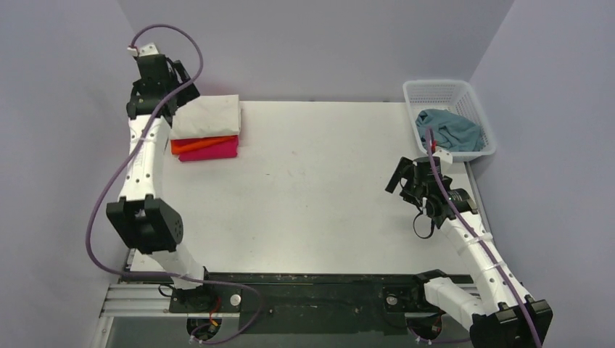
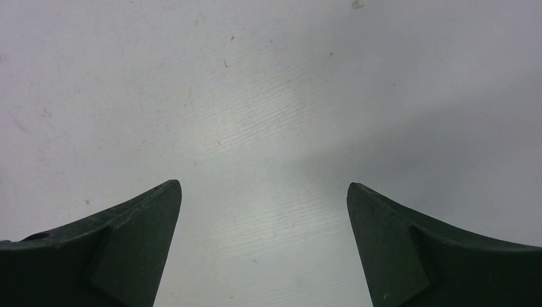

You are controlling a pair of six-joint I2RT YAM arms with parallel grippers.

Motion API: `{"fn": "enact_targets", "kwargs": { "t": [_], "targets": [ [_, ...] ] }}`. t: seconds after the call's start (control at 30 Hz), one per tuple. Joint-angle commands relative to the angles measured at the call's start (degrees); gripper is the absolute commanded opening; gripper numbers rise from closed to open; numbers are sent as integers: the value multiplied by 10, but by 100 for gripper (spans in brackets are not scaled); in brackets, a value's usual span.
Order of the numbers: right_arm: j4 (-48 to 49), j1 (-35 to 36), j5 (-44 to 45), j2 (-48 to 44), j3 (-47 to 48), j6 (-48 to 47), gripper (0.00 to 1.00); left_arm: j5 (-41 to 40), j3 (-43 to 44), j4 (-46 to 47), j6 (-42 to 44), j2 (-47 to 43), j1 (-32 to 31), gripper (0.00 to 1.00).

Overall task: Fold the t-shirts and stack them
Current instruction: Reset both arms

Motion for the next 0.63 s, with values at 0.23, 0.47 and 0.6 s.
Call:
{"fn": "enact_targets", "kwargs": {
  "t": [0.23, 0.47, 0.6],
  "targets": [
    [-22, -3, 2, -82, -29, 16, 98, 38, -657, 297, -166, -479, -213, 89],
    [-12, -3, 24, -114, -70, 22, 98, 52, -788, 219, -217, -597, -242, 89],
    [3, -3, 22, -119, -84, 32, 97, 39, -813, 196, -224, -636, -244, 90]
  ]
}}
